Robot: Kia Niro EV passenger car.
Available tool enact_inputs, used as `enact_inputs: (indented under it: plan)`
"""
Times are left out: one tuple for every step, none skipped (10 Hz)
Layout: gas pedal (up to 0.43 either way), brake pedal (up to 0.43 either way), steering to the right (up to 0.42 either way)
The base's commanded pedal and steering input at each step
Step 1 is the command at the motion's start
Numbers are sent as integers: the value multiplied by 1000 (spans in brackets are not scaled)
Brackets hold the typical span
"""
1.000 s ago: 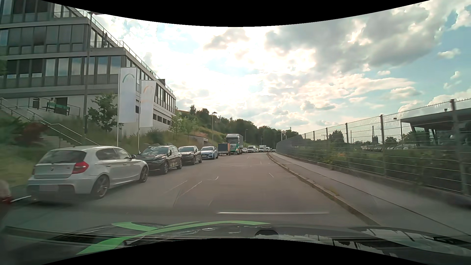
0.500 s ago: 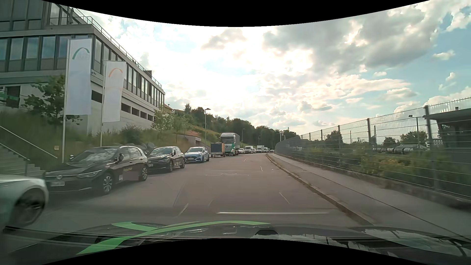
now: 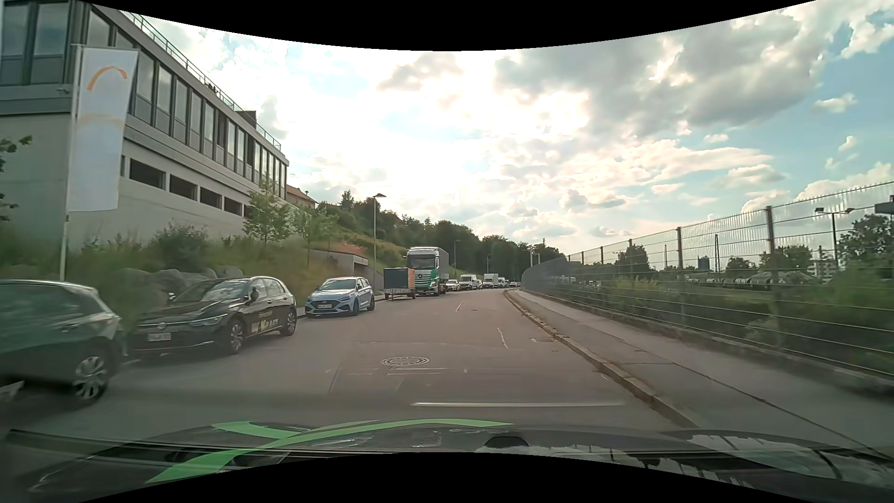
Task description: Follow the waypoints while adhering to traffic rules and regulations
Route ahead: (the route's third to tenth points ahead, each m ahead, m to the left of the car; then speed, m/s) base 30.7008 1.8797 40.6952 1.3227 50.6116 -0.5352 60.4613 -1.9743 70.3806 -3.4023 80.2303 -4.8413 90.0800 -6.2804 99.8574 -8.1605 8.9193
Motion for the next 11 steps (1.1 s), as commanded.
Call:
enact_inputs:
  plan:
    - [87,0,5]
    - [87,0,4]
    - [79,0,5]
    - [79,0,4]
    - [79,0,4]
    - [87,0,4]
    - [87,0,4]
    - [98,0,3]
    - [98,0,0]
    - [98,0,0]
    - [110,0,0]
